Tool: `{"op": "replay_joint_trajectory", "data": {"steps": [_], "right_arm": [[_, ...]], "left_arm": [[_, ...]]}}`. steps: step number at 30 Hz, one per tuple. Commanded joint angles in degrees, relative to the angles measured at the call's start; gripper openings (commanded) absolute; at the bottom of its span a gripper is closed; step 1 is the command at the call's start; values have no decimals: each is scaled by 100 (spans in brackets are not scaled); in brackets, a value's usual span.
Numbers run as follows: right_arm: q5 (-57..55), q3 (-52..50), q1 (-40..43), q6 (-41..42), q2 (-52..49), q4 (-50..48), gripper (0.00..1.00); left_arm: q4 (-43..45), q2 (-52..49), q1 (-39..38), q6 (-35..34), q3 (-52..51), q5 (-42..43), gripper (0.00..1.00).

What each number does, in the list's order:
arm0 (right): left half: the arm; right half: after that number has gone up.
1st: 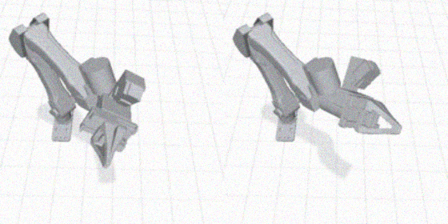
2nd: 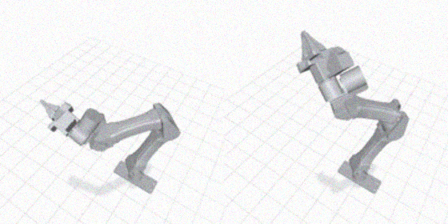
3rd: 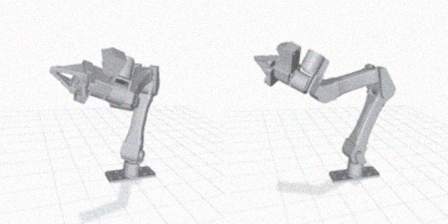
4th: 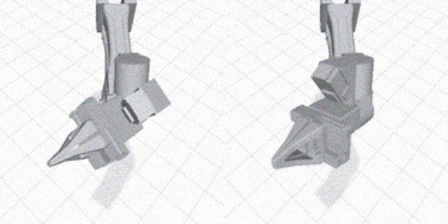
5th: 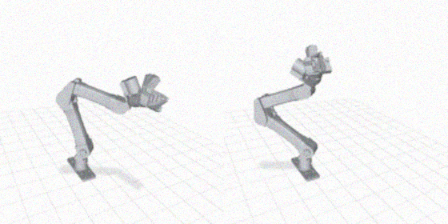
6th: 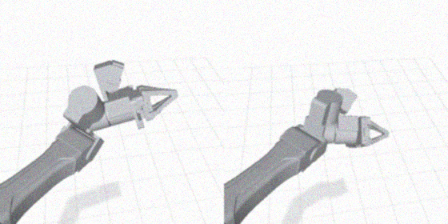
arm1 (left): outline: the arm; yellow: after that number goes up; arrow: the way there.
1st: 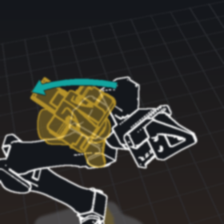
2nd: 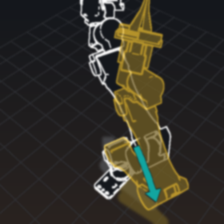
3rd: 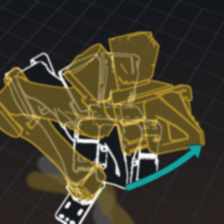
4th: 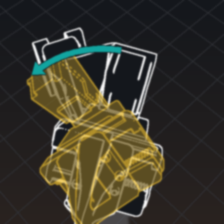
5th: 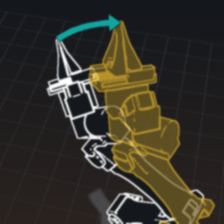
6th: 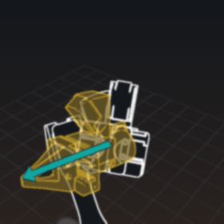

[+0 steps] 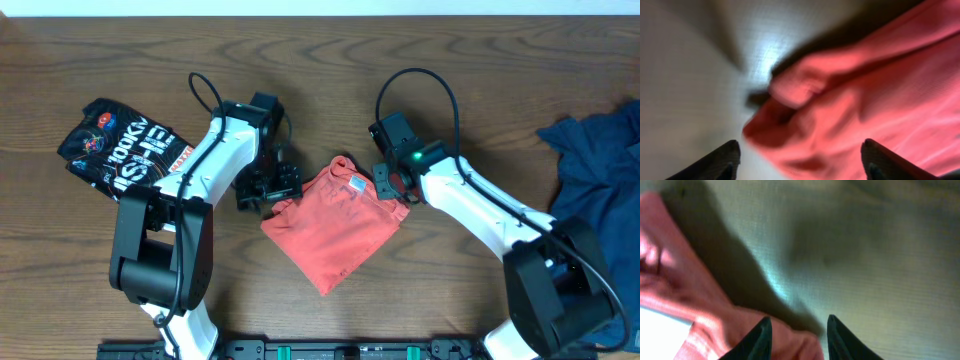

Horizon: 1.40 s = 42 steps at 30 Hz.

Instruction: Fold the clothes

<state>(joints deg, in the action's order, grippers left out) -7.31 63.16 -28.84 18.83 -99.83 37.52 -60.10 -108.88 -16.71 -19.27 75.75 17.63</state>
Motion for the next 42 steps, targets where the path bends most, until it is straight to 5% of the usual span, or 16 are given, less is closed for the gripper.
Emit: {"op": "replay_joint_trajectory", "data": {"steps": [1,4,8,23,25,28,30,42], "right_arm": [[380,48,-11,385,605,317,34],[531,48,-11,750,1014,848,34],[728,48,-11,745,1217,1368,36],[756,11,-9,728,1196,1606,36],[756,11,-9,728,1196,1606,36],[756,11,-7,726,1196,1611,36],[754,11,-4,726,1196,1606,36],[527,11,-2,728,1198,1700,34]], "left_arm": [[446,0,13,664,-13,125,87],[1016,-7,13,1316,-13,603,98],[1550,-79,13,2072,-15,1346,98],[1698,-1172,-129,2658,-15,3167,97],[1694,-1246,-229,2695,-15,3165,68],[1720,-1261,-334,2721,-15,3165,43],[1740,-1257,-358,2719,-13,3167,8],[1670,-866,413,2623,404,3112,6]]}}
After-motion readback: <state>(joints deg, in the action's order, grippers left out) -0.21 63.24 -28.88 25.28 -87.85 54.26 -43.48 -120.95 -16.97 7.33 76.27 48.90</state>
